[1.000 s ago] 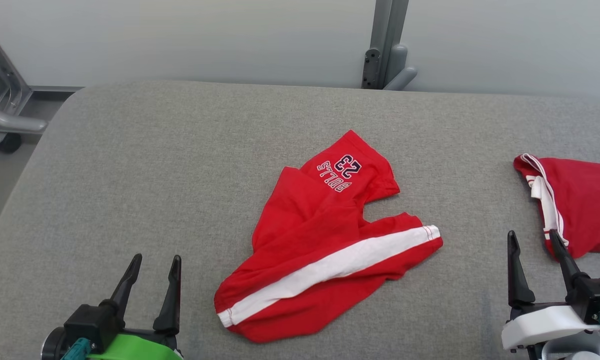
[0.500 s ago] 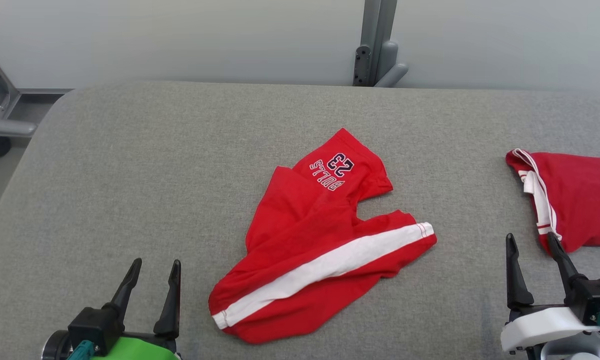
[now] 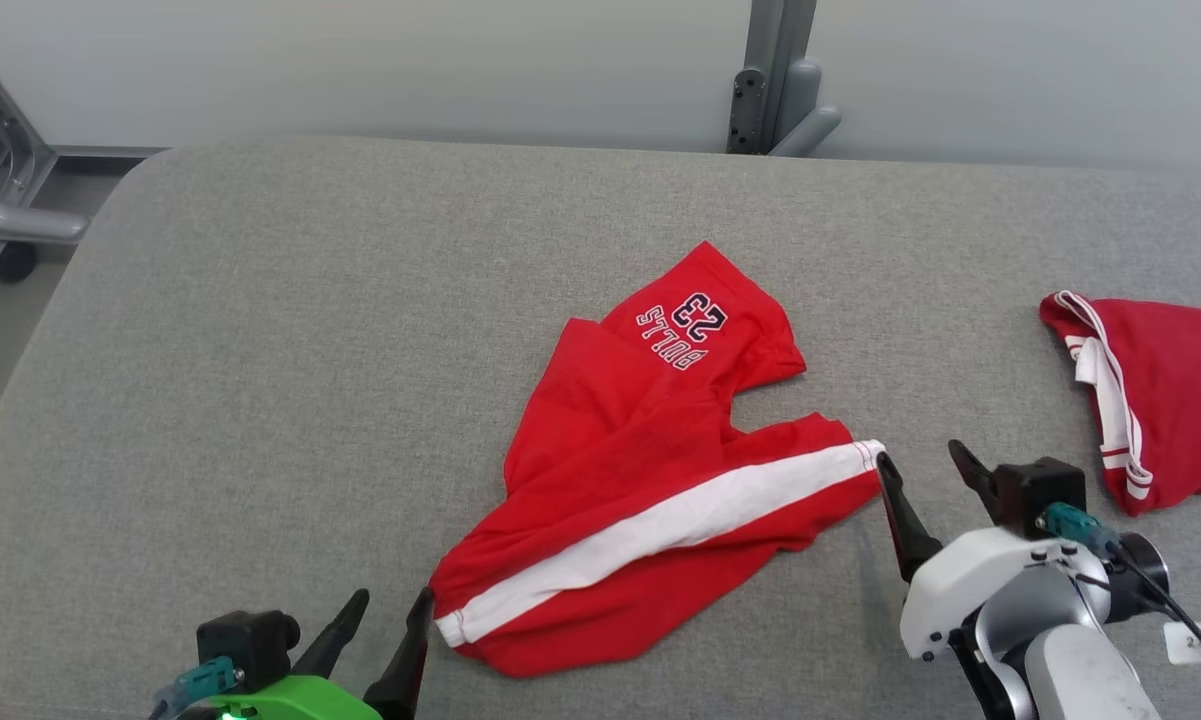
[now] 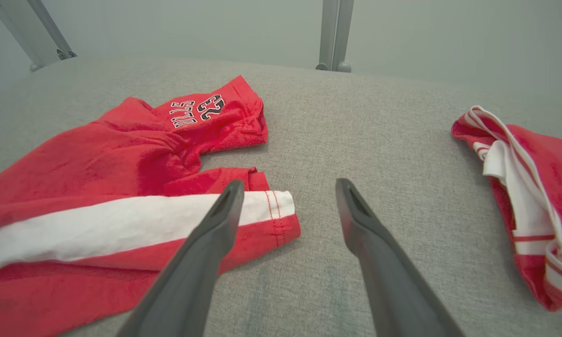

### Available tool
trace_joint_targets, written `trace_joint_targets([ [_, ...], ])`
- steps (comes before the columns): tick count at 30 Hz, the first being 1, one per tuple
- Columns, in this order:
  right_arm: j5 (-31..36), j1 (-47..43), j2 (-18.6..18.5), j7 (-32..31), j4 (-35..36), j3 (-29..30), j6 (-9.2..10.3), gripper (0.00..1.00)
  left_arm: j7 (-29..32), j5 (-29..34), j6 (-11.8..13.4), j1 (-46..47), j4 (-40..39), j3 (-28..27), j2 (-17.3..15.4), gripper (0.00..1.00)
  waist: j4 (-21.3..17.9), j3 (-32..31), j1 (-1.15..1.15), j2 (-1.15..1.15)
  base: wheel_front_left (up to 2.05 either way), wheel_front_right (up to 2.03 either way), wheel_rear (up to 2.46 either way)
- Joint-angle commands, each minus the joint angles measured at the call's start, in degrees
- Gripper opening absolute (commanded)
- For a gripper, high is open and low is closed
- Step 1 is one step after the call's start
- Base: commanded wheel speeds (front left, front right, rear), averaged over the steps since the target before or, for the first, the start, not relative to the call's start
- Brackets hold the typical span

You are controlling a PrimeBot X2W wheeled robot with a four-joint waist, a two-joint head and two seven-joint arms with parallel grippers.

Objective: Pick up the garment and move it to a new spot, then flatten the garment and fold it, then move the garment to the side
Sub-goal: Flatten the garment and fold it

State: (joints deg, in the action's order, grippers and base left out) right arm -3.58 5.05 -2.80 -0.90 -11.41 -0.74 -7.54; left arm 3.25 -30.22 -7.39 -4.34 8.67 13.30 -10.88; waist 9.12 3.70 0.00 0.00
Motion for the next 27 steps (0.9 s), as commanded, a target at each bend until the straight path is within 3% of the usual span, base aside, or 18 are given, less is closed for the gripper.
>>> trace_joint_targets([
  [1,-0.3,0.8,-0.2,-1.9,0.3,-0.2,0.11,1.0,1.4,-1.2,-0.1,-0.7,-1.0,-0.1,-0.3,1.0,0.6,1.0,0.0,0.0,0.0,0.0,0.0],
  [5,0.4,3.6,-2.3,-11.8,1.0,-2.7,0.11,1.0,9.4,-5.2,0.1,-1.8,-5.4,0.8,-0.5,1.0,1.5,3.1,0.0,0.0,0.0,0.0,0.0],
  [10,-0.3,5.9,-5.2,-17.9,1.1,-3.7,0.11,1.0,15.1,-8.3,0.1,-2.4,-7.7,2.1,-0.8,1.0,2.7,5.2,0.0,0.0,0.0,0.0,0.0],
  [27,-3.1,6.7,-7.7,-20.6,2.6,-5.5,0.1,1.0,15.1,-13.6,-0.2,2.0,-4.7,5.4,-1.0,1.0,2.8,7.3,0.0,0.0,0.0,0.0,0.0],
])
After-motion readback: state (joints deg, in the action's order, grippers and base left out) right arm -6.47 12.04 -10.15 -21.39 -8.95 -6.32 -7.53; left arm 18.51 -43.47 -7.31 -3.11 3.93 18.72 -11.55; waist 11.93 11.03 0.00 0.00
